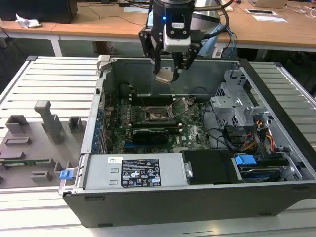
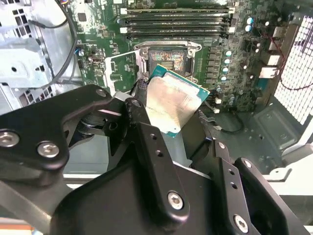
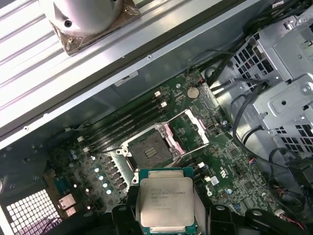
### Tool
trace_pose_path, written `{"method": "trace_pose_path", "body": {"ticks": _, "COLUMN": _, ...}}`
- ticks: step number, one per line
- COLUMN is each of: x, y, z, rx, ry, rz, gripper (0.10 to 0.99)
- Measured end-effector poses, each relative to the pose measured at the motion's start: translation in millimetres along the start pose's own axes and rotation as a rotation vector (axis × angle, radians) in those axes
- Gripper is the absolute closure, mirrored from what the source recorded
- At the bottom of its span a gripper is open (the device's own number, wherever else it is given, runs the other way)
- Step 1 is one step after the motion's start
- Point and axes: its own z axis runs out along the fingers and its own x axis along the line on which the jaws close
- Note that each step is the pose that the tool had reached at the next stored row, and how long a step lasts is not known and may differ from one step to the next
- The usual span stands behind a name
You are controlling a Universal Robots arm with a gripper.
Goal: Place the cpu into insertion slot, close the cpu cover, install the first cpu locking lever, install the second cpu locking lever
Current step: 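Place the cpu into insertion slot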
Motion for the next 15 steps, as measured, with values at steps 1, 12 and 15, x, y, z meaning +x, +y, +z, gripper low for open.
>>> {"method": "trace_pose_path", "body": {"ticks": 1, "x": 0.0, "y": 0.0, "z": 0.1, "rx": 0.0, "ry": -0.0014, "rz": 0.015, "gripper": 0.557}}
{"method": "trace_pose_path", "body": {"ticks": 12, "x": 0.1, "y": -0.2, "z": 3.6, "rx": -0.001, "ry": -0.0111, "rz": 0.159, "gripper": 0.557}}
{"method": "trace_pose_path", "body": {"ticks": 15, "x": 0.1, "y": -0.2, "z": 4.6, "rx": -0.001, "ry": -0.0126, "rz": 0.186, "gripper": 0.557}}
